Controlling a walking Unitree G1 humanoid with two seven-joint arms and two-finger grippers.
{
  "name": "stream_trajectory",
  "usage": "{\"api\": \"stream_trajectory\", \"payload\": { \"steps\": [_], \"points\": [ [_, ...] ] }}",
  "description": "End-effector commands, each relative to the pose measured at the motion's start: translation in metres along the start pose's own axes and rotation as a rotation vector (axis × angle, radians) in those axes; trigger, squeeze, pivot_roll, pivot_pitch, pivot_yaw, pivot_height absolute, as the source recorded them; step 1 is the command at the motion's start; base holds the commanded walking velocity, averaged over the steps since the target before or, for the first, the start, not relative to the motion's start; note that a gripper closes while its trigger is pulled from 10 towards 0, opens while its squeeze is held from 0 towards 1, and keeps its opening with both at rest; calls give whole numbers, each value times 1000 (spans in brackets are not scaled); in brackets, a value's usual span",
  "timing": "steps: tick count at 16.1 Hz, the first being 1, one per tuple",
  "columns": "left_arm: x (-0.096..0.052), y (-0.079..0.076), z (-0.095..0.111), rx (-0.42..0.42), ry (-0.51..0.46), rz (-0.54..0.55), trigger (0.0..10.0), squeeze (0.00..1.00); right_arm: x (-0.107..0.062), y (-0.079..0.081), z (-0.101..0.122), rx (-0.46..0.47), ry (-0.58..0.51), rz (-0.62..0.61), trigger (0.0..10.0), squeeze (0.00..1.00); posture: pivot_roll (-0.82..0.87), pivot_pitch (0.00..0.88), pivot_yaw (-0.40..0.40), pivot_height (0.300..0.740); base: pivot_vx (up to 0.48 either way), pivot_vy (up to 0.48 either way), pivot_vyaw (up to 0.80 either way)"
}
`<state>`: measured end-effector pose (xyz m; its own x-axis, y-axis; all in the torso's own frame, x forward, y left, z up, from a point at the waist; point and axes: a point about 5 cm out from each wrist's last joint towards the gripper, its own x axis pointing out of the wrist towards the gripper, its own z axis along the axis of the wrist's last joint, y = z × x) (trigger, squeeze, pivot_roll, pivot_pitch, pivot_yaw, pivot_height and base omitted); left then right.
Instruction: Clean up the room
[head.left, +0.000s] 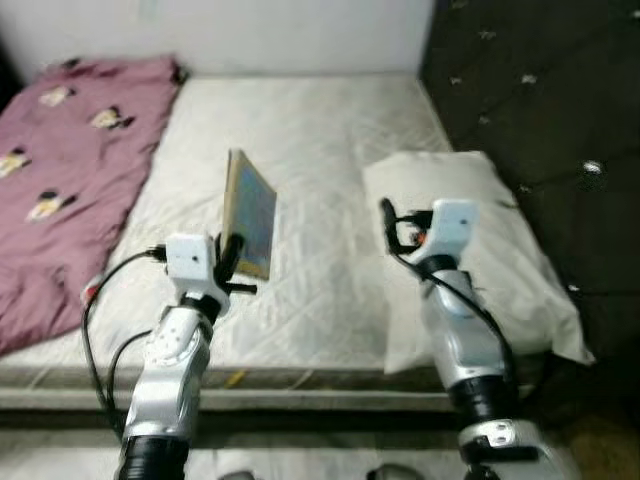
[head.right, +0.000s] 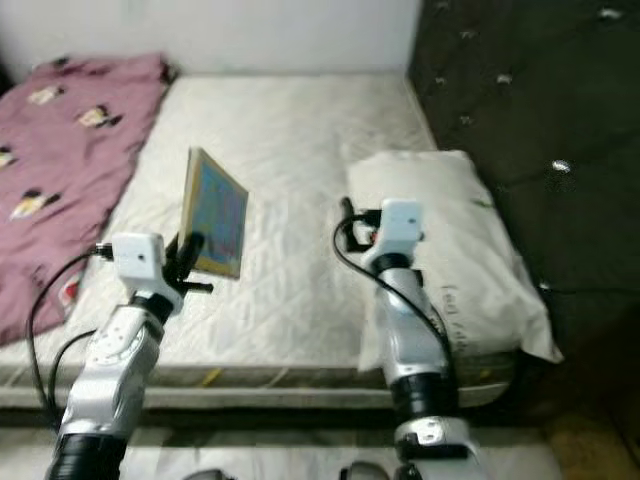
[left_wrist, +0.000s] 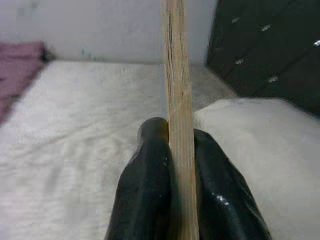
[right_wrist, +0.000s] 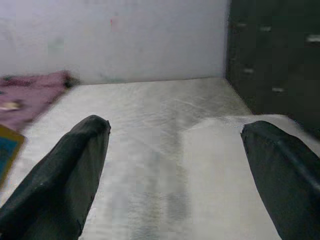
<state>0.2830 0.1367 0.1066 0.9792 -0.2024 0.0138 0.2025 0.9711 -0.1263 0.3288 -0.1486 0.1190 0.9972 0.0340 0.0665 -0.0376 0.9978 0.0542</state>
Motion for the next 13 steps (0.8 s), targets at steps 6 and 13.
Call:
{"api": "stream_trajectory", "payload": {
  "steps": [6,13],
  "points": [
    [2,-3,7,10,-34,-25,10000,0,3,1,5,0,-20,-1,10000,0,-61,14,17,740,285,0,0],
    [1,-5,7,0,-37,-40,10000,0,4,0,4,-2,-19,-2,10000,0,-61,14,17,740,301,0,0]
  ]
}}
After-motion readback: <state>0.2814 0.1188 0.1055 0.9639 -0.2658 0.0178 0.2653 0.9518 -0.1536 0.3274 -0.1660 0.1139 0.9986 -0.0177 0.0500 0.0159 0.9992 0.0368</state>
